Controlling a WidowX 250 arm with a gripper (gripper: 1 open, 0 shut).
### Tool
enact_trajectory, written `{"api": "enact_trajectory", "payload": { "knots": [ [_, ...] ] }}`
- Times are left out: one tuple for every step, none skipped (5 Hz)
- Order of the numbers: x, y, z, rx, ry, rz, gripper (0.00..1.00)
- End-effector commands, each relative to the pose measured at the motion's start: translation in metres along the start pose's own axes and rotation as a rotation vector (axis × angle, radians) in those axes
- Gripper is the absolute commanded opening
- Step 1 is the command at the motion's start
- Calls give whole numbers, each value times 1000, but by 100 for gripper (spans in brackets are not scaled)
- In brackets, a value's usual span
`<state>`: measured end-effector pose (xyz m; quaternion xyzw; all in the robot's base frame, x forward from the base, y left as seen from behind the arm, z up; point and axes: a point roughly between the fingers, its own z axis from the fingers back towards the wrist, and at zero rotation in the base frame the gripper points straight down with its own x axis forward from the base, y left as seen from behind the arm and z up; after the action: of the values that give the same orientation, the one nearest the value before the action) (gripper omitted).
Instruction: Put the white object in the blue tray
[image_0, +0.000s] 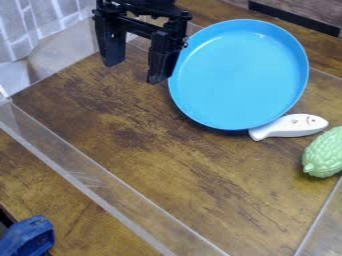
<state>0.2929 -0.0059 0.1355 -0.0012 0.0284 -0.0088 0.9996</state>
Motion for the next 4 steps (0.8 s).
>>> {"api": "enact_trajectory", "payload": {
  "knots": [
    [2,-3,-6,2,19,-27,100],
    [11,-21,-11,8,31,-154,100],
    [23,-48,-12,18,21,-334,100],
    [31,-64,-11,31,5,-458,100]
  ]
}}
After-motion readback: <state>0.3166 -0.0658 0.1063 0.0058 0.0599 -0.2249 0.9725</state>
